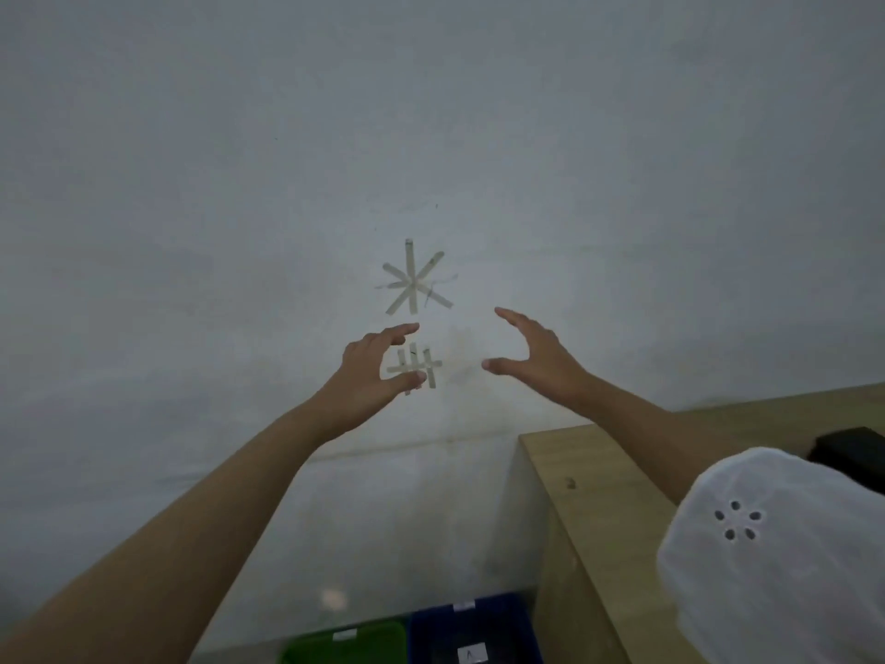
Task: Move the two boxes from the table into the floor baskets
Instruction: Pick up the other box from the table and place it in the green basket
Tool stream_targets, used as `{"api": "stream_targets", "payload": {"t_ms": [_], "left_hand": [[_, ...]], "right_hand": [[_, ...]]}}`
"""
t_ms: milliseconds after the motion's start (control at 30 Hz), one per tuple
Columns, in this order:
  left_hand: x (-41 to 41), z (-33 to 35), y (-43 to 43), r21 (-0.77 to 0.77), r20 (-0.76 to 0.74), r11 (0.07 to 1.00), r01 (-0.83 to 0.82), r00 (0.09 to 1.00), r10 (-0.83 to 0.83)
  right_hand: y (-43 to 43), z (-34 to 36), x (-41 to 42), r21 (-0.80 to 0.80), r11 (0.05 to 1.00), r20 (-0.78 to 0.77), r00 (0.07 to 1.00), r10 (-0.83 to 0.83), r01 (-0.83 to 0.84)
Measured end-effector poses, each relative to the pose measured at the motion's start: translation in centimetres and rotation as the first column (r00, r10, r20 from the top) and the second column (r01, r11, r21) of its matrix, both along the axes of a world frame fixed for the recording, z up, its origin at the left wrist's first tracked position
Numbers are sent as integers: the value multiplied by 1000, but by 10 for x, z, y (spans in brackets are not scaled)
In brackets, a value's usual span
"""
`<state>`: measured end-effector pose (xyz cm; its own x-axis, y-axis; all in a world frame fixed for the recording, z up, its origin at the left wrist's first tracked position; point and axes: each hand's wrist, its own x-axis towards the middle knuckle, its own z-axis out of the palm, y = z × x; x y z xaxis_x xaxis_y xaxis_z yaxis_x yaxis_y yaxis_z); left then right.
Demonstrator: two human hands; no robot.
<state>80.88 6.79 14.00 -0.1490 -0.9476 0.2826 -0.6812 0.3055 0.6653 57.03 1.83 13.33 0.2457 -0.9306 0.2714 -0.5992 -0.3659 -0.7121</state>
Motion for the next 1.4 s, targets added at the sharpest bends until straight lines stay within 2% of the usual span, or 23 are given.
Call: {"api": "stream_targets", "payload": {"t_ms": [167,333,467,600,767,1000,1400], "left_hand": [[-35,16,26,44,-60,997,69,996,-67],[-94,27,40,43,-69,995,91,994,-88],[-162,25,52,10,-111,997,79,991,-78],[-235,12,64,42,-137,994,101,986,-95],[-306,-1,78,103,-134,985,137,983,-123],[-364,4,64,146,-144,968,204,973,-183],[-501,-21,33,242,-151,935,261,962,-229]], "right_hand": [[34,12,-48,22,998,120,992,50,-53],[49,14,-111,51,995,142,987,77,-85],[57,15,-177,78,991,115,988,102,-112],[65,15,-250,97,989,107,989,106,-116],[72,4,-320,164,981,139,987,78,-100],[75,-15,-376,197,980,243,970,-16,-33],[55,-52,-490,258,962,216,966,-145,87]]}}
